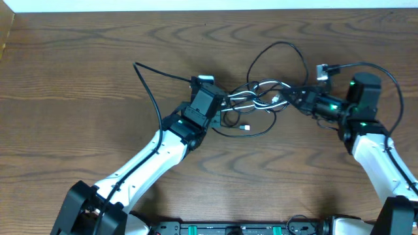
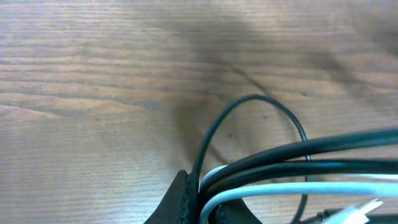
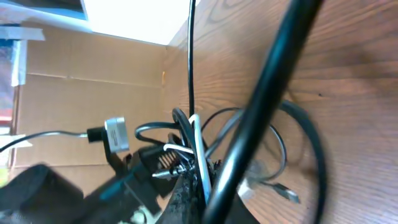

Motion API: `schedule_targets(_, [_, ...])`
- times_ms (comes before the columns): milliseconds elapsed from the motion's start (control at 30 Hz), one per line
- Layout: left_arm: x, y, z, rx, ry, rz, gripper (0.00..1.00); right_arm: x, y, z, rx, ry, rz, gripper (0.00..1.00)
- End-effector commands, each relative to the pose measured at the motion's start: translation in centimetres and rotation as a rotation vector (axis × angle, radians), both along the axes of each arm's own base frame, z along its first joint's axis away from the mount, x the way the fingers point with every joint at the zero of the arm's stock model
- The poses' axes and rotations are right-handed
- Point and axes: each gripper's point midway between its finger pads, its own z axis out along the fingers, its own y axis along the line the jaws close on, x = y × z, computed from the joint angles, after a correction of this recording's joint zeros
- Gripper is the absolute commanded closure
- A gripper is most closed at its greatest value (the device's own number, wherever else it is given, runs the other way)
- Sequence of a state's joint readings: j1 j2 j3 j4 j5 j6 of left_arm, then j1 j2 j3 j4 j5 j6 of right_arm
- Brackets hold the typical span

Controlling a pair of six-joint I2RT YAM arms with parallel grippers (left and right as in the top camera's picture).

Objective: Untangle cables

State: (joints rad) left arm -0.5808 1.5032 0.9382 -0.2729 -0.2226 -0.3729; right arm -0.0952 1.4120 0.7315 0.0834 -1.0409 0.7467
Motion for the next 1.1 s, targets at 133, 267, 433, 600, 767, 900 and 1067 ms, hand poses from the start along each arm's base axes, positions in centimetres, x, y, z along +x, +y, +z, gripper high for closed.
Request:
schedule_targets(133, [0.7, 14.5, -1.3, 0.234, 0.019, 0.447, 0.92, 1.5, -7.1, -1.5, -0.185, -0.037, -0.219, 0.99])
schedule_targets(267, [0.8, 12.4, -2.6, 0.017, 0.094, 0.427, 0.92, 0.6, -6.8, -3.3, -0.224, 0.038, -0.213, 0.99])
schedule_targets(433, [0.6, 3.4, -1.9, -0.314, 0.182, 0.018, 0.92, -1.0, -5.1, -4.7, -0.219, 0.139, -0.162, 0.94])
schedule_targets(600, [-2.7, -3.7, 0.9, -0.494, 0.183, -0.480, 0.92, -2.4, -3.1, -5.7, -0.233, 0.203, -0.107, 0.86])
schedule_targets(767, [-5.0, -6.3, 2.0, -0.568, 0.203, -0.642, 0.92, -3.3, -1.7, -7.0, -0.296, 0.256, -0.085, 0.78])
schedule_targets(900, [-5.7, -7.2, 2.0, -0.567, 0.211, -0.669, 0.92, -3.7, -0.4, -7.0, -0.289, 0.265, -0.059, 0.73])
schedule_targets(1067, [-6.8, -8.3, 2.1, -0.574, 0.224, -0.713, 0.92, -3.9, 0.2, -7.0, -0.288, 0.269, -0.045, 0.70])
